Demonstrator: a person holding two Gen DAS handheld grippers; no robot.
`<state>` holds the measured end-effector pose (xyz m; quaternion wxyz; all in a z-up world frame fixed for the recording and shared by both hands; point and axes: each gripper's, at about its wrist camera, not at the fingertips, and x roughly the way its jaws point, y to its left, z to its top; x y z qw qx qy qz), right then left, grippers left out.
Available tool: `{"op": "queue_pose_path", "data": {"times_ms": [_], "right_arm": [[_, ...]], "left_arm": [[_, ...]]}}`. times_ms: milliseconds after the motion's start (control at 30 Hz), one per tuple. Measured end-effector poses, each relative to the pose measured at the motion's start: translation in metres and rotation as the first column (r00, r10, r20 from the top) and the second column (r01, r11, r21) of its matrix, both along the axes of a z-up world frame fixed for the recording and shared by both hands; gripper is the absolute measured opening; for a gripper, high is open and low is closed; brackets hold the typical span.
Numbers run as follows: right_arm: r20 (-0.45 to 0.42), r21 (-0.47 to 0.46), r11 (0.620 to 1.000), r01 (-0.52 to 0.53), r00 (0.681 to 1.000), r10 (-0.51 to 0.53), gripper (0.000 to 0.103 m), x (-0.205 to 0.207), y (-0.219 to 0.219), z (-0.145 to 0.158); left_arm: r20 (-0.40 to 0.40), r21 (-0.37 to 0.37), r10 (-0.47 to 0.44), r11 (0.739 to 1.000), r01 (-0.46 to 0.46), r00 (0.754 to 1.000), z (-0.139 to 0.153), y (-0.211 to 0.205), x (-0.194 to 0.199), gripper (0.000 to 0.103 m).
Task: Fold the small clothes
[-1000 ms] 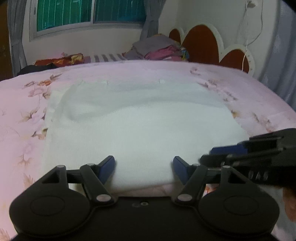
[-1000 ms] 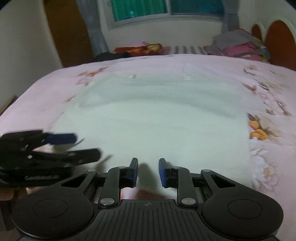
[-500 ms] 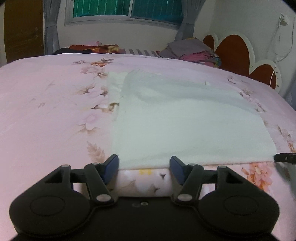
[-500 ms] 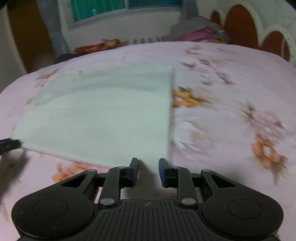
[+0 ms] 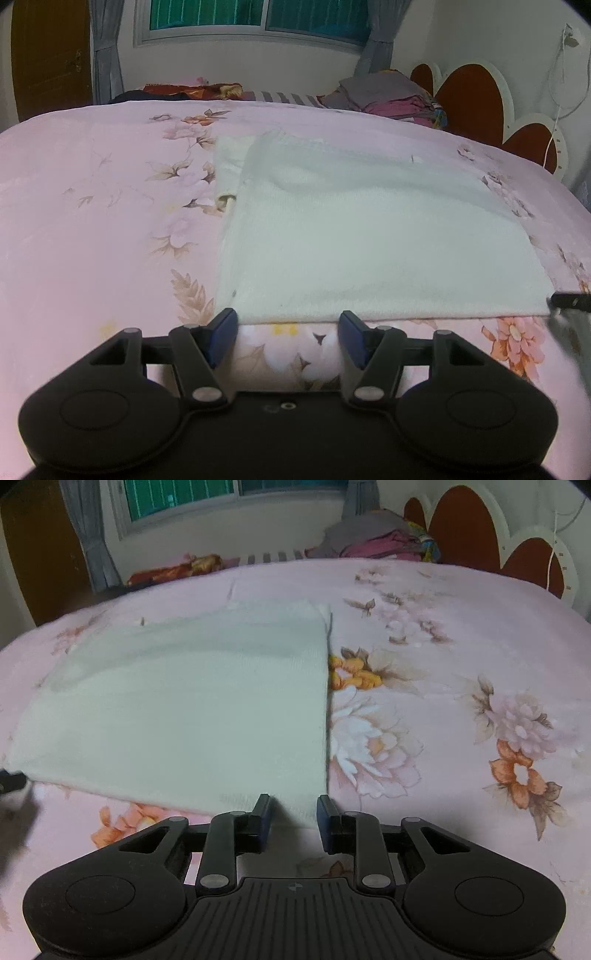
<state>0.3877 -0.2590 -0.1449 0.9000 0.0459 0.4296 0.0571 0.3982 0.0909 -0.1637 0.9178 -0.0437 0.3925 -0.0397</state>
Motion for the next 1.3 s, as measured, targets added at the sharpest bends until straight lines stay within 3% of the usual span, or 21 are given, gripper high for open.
{"op": "queue_pose_path", "data": {"times_ms": [67,167,267,400,467,533,600,667,800,900,1067,1167,1300], "right_arm": [[0.035,0.014,1.000,0.004,0.999,-0.005,0.025,-0.006,-0.003,0.005],[-0.038,-0.013,1.000,0.008,0.999,-0.008,0.025,0.001,-0.003,-0.008],[-0.044,-0.006,1.000,0.010,0.999,-0.011,0.025,-0.003,-0.004,-0.007],[0.004,0.027,0.999,0.026,1.000,-0.027,0.025,-0.016,-0.009,0.004],[0.022,0.034,0.999,0.027,0.999,-0.028,0.025,-0.019,-0.008,0.010],[0.056,0.063,0.998,0.023,0.998,-0.027,0.025,-0.023,-0.007,0.018],[0.098,0.108,0.994,0.005,0.995,-0.016,0.025,-0.023,-0.006,0.027],[0.131,0.149,0.988,-0.033,0.991,0.013,0.000,-0.020,0.000,0.036],[0.146,0.173,0.983,-0.056,0.989,0.031,0.000,-0.006,0.014,0.045],[0.135,0.183,0.981,-0.063,0.990,0.039,0.000,0.017,0.029,0.041],[0.103,0.203,0.976,-0.074,0.993,0.054,0.000,0.073,0.068,0.027],[0.092,0.211,0.975,-0.073,0.994,0.055,0.000,0.103,0.092,0.023],[0.077,0.220,0.973,-0.073,0.995,0.057,0.000,0.132,0.116,0.016]], "left_arm": [[-0.006,0.004,0.004,1.000,-0.004,1.000,-0.003,0.001,-0.001,0.061],[-0.008,0.014,0.004,1.000,-0.004,1.000,-0.003,0.002,-0.003,0.061],[-0.014,0.018,0.012,1.000,-0.012,1.000,0.001,0.003,-0.006,0.062],[0.013,-0.037,0.064,0.997,-0.063,0.998,0.012,0.007,-0.021,0.083],[0.031,-0.109,0.094,0.990,-0.090,0.995,0.016,0.009,-0.029,0.085],[0.012,-0.238,0.128,0.964,-0.122,0.992,0.012,0.015,-0.031,0.070],[-0.044,-0.396,0.170,0.902,-0.173,0.985,-0.001,0.025,-0.027,0.052],[-0.071,-0.505,0.230,0.831,-0.234,0.971,-0.014,0.033,-0.023,0.050],[-0.076,-0.622,0.318,0.726,-0.294,0.945,-0.031,0.042,-0.014,0.050],[-0.080,-0.664,0.353,0.678,-0.314,0.932,-0.039,0.047,0.004,0.047],[-0.066,-0.701,0.357,0.648,-0.298,0.932,-0.048,0.050,0.036,0.043],[-0.057,-0.696,0.352,0.657,-0.290,0.934,-0.052,0.050,0.051,0.034],[-0.069,-0.689,0.367,0.655,-0.310,0.928,-0.055,0.051,0.061,0.015]]}}
